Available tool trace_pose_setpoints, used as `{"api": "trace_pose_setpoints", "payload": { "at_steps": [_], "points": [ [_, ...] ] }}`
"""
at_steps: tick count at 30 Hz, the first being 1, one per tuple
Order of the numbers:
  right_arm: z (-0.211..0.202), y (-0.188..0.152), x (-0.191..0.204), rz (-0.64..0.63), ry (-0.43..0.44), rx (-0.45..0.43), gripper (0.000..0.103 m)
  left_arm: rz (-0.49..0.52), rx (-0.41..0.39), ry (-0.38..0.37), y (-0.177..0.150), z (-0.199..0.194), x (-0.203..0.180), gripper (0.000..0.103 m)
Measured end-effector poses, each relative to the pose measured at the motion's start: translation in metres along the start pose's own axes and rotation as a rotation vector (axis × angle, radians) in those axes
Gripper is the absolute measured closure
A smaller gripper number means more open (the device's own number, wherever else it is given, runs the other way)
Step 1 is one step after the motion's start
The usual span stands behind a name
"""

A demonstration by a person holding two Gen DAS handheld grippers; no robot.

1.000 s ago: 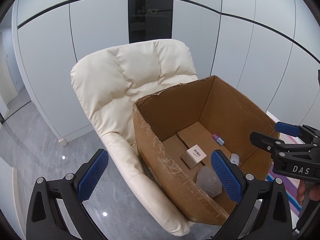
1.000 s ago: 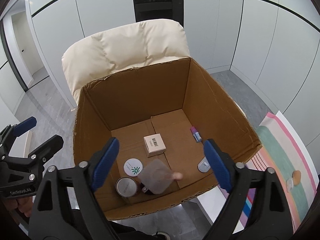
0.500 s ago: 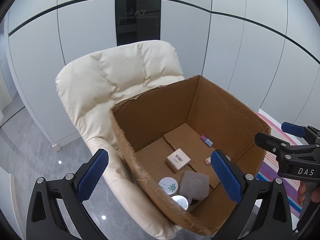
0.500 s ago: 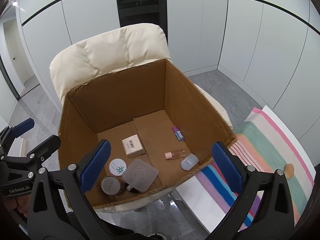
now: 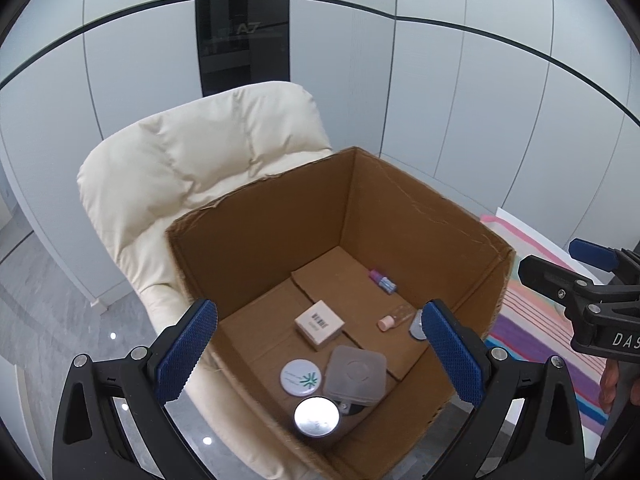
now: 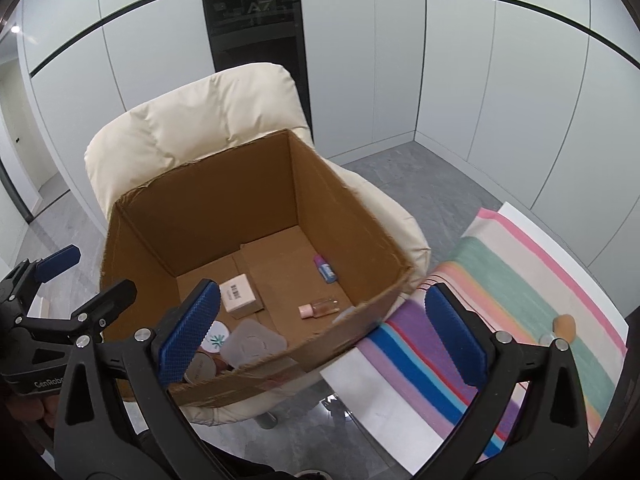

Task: Organize objects
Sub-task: 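Withdraw both open tools from the box back over the blanket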

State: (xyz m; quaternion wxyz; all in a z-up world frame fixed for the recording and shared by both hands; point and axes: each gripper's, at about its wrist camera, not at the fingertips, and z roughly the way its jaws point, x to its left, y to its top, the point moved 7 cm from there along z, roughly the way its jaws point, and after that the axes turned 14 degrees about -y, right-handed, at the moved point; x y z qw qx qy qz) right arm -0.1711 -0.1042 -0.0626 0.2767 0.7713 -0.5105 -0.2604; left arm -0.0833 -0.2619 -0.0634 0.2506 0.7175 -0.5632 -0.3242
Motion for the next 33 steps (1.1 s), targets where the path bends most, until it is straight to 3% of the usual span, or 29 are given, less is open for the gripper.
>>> {"api": "trace_pose_setpoints", "payload": {
  "at_steps": [33],
  "points": [
    [-0.010, -0.030, -0.116, 0.111, -0.132, 0.023, 0.000, 0.122, 0.041, -0.134, 0.006, 0.042, -0.117, 0.000]
  ]
}}
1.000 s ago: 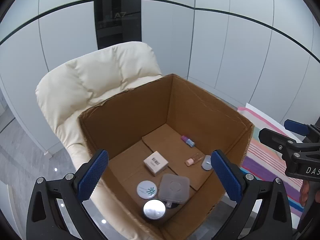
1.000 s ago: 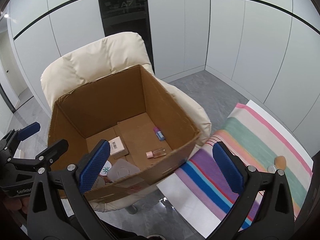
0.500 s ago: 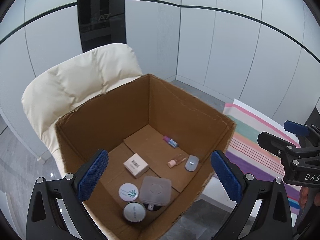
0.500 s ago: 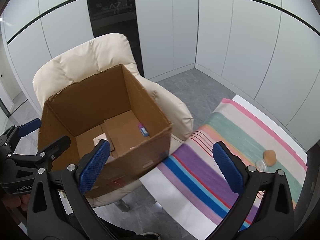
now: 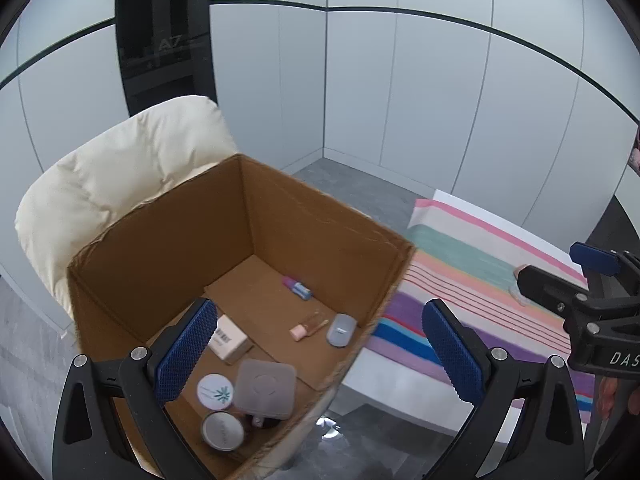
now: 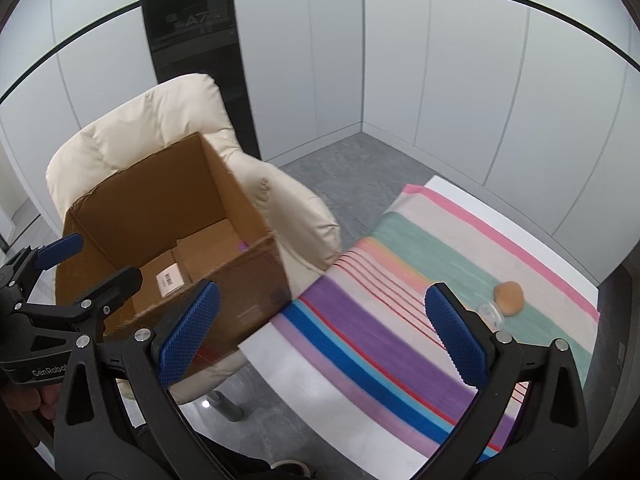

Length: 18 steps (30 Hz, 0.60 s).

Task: Organize objects
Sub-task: 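Withdraw both open tools from the box back over the blanket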

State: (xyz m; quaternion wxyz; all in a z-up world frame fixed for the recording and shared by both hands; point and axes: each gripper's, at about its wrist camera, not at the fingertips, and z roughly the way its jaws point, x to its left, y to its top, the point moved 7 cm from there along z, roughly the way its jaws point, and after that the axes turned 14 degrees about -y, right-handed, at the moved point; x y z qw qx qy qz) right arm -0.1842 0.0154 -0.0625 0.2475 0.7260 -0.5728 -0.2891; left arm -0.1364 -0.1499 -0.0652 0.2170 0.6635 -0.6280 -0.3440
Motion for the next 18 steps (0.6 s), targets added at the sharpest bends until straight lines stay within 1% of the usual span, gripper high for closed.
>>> {"api": "trace_pose_setpoints", "payload": {
  "at_steps": [18],
  "points": [
    [-0.006, -0.025, -0.086, 0.081, -0.089, 0.020, 0.000, 0.091, 0.027, -0.098, 0.006, 0.031, -0.085, 0.000]
  ]
}}
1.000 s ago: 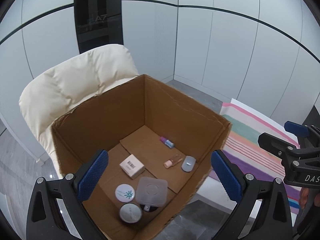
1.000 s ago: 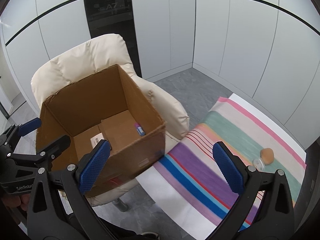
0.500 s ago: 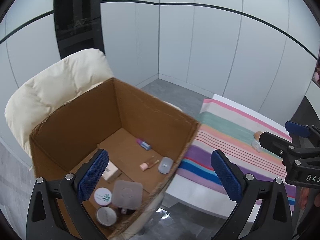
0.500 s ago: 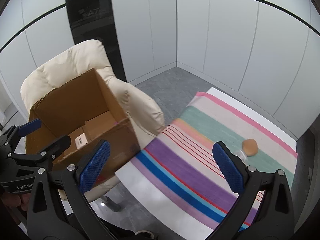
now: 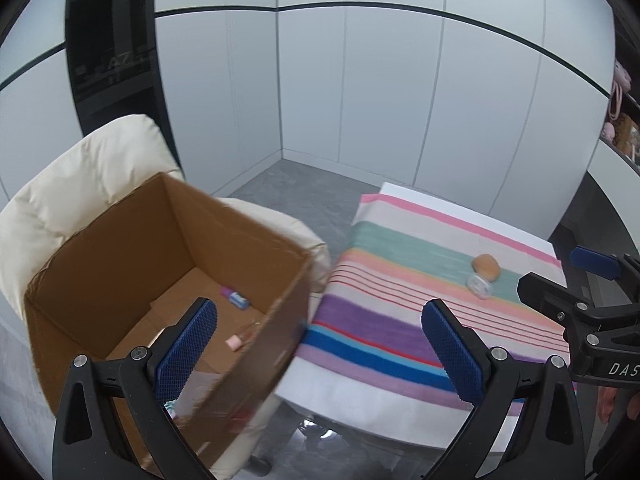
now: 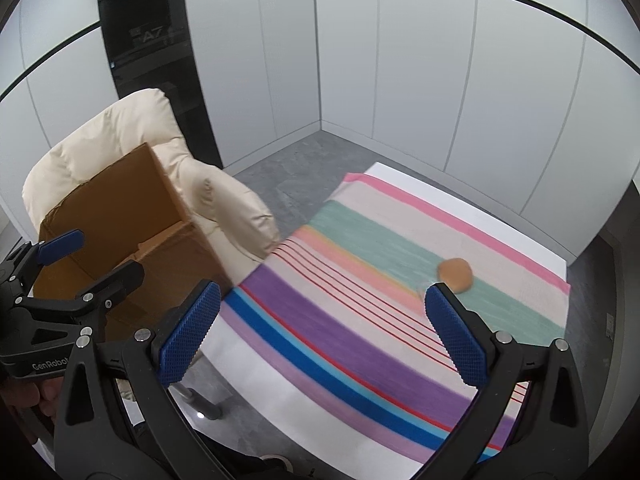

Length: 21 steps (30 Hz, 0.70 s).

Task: Organize objects
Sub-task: 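Withdraw both open tools from the box back over the blanket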

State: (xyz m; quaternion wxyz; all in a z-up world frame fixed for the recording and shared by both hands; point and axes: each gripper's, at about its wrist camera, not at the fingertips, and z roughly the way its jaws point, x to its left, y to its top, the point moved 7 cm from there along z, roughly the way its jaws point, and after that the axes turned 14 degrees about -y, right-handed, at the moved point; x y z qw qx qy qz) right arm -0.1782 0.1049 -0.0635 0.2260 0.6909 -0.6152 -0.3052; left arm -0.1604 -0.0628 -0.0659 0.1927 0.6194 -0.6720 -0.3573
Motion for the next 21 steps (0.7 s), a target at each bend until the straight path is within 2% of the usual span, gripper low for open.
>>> {"api": "trace_pose_setpoints", "payload": {
  "at_steps": [21],
  "points": [
    [-0.004, -0.022, -0.092, 0.105, -0.103, 0.027, 0.000, 0.093, 0.032, -0.097, 0.004, 0.030, -0.084, 0.000]
  ]
}}
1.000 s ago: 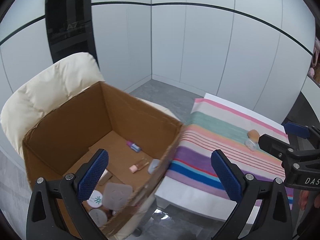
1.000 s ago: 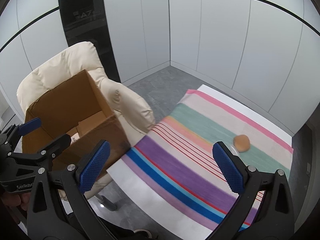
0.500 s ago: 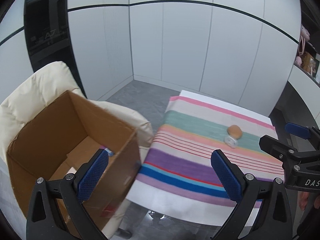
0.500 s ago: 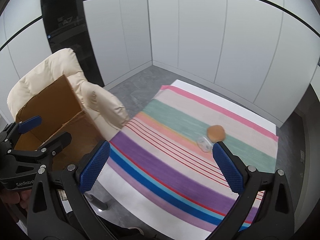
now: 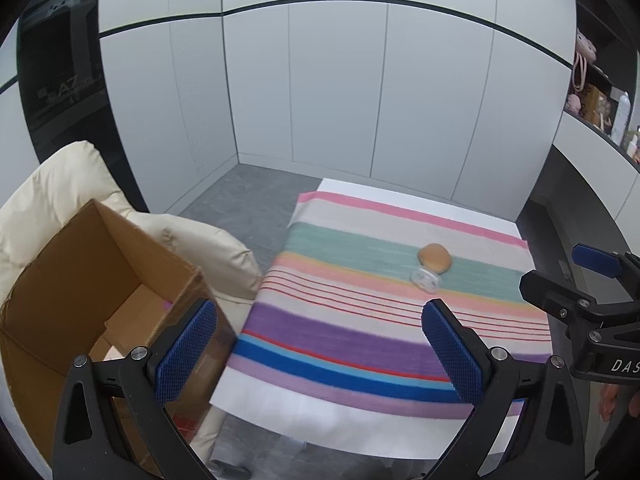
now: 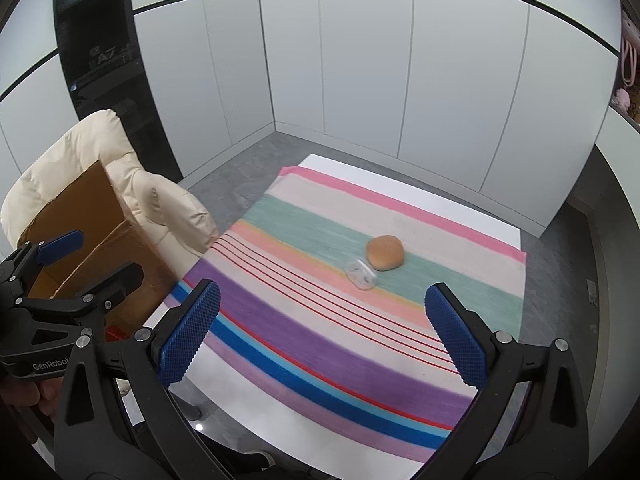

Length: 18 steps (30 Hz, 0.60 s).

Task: Organize objects
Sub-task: 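Withdraw both open tools from the box back over the blanket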

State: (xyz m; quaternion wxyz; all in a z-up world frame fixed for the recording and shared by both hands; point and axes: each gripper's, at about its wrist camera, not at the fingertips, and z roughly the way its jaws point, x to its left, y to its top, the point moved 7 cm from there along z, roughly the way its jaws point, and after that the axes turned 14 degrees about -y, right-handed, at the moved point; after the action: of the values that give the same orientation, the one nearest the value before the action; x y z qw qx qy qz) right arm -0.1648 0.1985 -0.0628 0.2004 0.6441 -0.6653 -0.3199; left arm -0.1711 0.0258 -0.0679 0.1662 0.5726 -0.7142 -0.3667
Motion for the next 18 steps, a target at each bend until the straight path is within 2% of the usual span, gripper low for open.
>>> {"api": "trace_pose_setpoints", "payload": {
  "at_steps": [9, 12, 18],
  "points": [
    [0.002, -0.008, -0.028, 0.024, -0.029, 0.021, 0.000, 0.023, 0.022, -0.036, 0.000, 0.014, -0.023, 0.000],
    [0.003, -0.011, -0.036, 0.024, -0.052, 0.026, 0.000, 0.030, 0.032, -0.070, -0.001, 0.022, -0.032, 0.000],
    [0.006, -0.018, -0.058, 0.041, -0.074, 0.038, 0.000, 0.048, 0.061, -0.079, -0.003, 0.038, -0.048, 0.000]
  ]
}}
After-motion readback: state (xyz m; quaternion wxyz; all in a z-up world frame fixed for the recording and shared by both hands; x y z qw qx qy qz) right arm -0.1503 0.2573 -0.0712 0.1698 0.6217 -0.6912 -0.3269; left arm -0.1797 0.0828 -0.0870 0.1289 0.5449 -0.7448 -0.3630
